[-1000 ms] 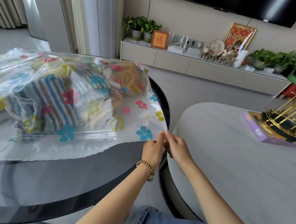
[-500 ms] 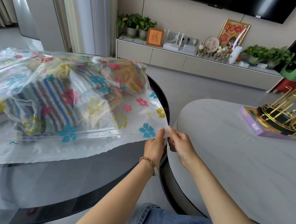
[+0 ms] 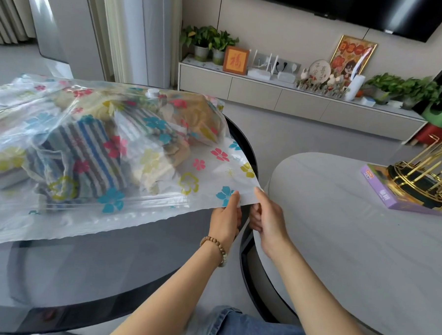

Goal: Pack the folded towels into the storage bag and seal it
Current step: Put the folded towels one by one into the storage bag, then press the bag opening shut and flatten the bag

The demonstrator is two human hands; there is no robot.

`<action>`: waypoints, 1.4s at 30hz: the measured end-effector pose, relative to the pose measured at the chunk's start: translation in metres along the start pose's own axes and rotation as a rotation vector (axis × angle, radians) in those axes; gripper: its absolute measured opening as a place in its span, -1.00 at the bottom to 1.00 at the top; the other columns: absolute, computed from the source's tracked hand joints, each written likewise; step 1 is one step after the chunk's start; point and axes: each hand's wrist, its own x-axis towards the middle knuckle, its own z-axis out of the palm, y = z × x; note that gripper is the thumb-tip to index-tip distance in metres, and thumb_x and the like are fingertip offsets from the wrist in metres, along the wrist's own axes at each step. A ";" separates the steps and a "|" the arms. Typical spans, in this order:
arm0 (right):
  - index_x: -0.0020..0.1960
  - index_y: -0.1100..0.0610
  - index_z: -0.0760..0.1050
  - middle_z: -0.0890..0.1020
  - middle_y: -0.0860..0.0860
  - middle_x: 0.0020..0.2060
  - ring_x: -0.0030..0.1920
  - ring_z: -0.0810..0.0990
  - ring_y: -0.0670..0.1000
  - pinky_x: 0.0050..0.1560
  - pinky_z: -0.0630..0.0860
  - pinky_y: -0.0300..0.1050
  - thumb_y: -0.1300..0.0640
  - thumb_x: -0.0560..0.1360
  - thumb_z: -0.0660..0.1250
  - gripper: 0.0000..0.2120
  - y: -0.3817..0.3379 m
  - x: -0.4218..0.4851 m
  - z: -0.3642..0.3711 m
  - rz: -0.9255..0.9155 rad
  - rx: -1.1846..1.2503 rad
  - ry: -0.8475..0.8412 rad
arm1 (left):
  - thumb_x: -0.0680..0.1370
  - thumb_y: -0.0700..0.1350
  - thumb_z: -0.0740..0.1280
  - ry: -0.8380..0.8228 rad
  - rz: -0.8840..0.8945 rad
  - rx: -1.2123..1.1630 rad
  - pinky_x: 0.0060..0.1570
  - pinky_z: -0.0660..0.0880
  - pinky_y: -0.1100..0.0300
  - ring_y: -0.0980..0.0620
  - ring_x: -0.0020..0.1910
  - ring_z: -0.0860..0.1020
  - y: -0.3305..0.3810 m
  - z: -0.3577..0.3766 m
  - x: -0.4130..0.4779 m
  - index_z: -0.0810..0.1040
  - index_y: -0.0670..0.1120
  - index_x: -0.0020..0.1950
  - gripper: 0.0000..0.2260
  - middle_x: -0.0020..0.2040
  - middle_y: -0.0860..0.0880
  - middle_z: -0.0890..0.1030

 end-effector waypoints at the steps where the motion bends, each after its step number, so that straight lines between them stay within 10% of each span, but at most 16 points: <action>1: -0.41 0.07 0.42 0.48 -0.09 -0.60 -0.59 0.42 -0.11 -0.55 0.32 -0.30 0.03 0.54 0.25 -0.65 -0.001 -0.003 0.006 0.002 0.006 -0.008 | 0.55 0.08 0.19 -0.013 -0.014 0.029 -0.56 0.23 0.35 0.15 -0.58 0.31 0.003 0.001 0.000 0.33 -0.08 -0.39 -0.63 -0.51 0.05 0.33; 4: -0.09 0.08 0.63 0.72 0.00 -0.21 -0.20 0.70 -0.04 -0.29 0.55 -0.21 0.03 0.53 0.29 -0.82 0.001 -0.003 0.014 -0.022 0.008 -0.026 | 0.51 0.11 0.24 -0.023 -0.041 0.071 -0.38 0.35 0.27 0.05 -0.36 0.46 0.009 0.005 0.001 0.49 -0.12 -0.24 -0.69 -0.33 -0.03 0.50; 9: -0.20 0.10 0.52 0.36 -0.14 -0.60 -0.58 0.31 -0.15 -0.53 0.22 -0.34 0.09 0.54 0.28 -0.84 0.006 0.001 -0.001 0.025 -0.064 0.016 | 0.49 0.01 0.29 0.097 -0.021 0.040 -0.33 0.32 0.26 0.08 -0.39 0.36 0.003 -0.015 0.000 0.53 -0.09 -0.18 -0.82 -0.33 0.00 0.43; 15: -0.25 0.11 0.39 0.19 -0.14 -0.63 -0.64 0.11 -0.17 -0.61 0.08 -0.34 0.13 0.54 0.27 -0.80 0.012 0.014 -0.028 0.058 -0.082 0.090 | 0.49 0.05 0.30 0.250 0.003 0.083 -0.45 0.12 0.19 0.06 -0.51 0.17 0.006 -0.081 -0.005 0.21 -0.04 -0.43 -0.61 -0.51 0.02 0.22; 27: -0.19 0.00 0.44 0.36 -0.15 -0.61 -0.61 0.30 -0.20 -0.56 0.21 -0.35 0.00 0.53 0.28 -0.85 0.035 -0.041 0.089 0.117 -0.013 -0.238 | 0.52 0.07 0.25 0.257 0.033 0.057 -0.51 0.14 0.24 0.10 -0.57 0.17 0.011 -0.104 -0.017 0.21 -0.04 -0.47 -0.57 -0.60 0.07 0.21; 39: -0.26 0.08 0.34 0.22 -0.05 -0.61 -0.67 0.13 -0.13 -0.63 0.04 -0.30 0.09 0.53 0.26 -0.79 0.037 -0.029 0.070 0.139 0.117 0.051 | 0.54 0.03 0.25 0.383 0.097 0.005 -0.60 0.12 0.32 0.15 -0.63 0.15 0.026 -0.189 -0.042 0.32 -0.06 -0.35 -0.69 -0.63 0.12 0.20; 42: -0.23 0.09 0.39 0.31 -0.04 -0.56 -0.62 0.23 -0.11 -0.60 0.13 -0.29 -0.01 0.51 0.30 -0.77 0.045 -0.060 0.118 0.227 0.064 -0.095 | 0.55 0.05 0.22 0.342 0.086 0.019 -0.62 0.12 0.33 0.16 -0.63 0.15 0.026 -0.194 -0.047 0.36 -0.08 -0.28 -0.71 -0.62 0.12 0.21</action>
